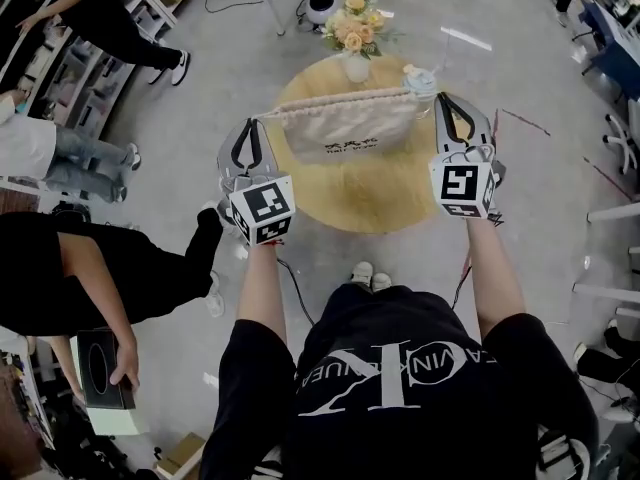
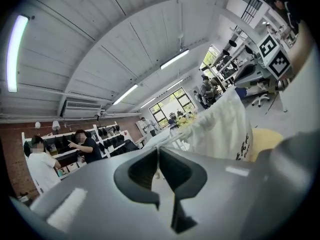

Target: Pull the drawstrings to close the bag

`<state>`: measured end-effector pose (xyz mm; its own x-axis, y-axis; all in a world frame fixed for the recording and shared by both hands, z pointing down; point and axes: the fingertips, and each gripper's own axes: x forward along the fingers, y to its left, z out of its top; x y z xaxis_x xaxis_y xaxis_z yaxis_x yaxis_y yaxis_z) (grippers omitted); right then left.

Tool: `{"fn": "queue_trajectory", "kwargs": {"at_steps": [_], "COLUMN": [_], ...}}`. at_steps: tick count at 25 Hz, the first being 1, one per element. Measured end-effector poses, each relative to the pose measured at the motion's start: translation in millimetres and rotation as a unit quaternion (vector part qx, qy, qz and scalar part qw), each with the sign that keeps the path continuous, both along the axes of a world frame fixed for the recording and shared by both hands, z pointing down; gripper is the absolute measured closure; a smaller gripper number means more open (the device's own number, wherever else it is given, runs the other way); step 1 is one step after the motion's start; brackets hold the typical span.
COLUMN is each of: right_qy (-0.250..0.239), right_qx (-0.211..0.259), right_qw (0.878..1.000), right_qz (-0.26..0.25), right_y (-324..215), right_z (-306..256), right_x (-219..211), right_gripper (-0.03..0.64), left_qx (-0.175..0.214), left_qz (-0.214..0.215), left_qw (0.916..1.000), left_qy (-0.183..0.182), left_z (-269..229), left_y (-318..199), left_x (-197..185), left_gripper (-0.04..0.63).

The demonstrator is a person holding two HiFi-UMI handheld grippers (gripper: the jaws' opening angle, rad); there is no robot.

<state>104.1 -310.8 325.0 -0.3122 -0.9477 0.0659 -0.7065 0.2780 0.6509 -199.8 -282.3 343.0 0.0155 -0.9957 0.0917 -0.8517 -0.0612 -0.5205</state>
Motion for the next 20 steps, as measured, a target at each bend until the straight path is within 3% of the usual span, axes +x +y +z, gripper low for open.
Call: {"fn": "queue_trajectory", "kwargs": {"at_steps": [8,20], "right_qy": [0.022,0.017], "right_qx": [0.006,-0.001], "right_qw": [0.999,0.999], "right_qz": [0.025,0.042], "right_y": [-4,-6], "right_z": [-4,-4], "right_x": [10,25], "right_gripper": [0.597,0.597], "left_qx": [0.001,0.0], "left_qz": [-0.012,-0.008], "left_qw": [0.9999,0.9998], "left_qy": [-0.009,-0.016], "left_z": [-5,-8], "left_y": [1,4], "left_x": [-6,-9], "left_gripper": [0.572,0.572]}}
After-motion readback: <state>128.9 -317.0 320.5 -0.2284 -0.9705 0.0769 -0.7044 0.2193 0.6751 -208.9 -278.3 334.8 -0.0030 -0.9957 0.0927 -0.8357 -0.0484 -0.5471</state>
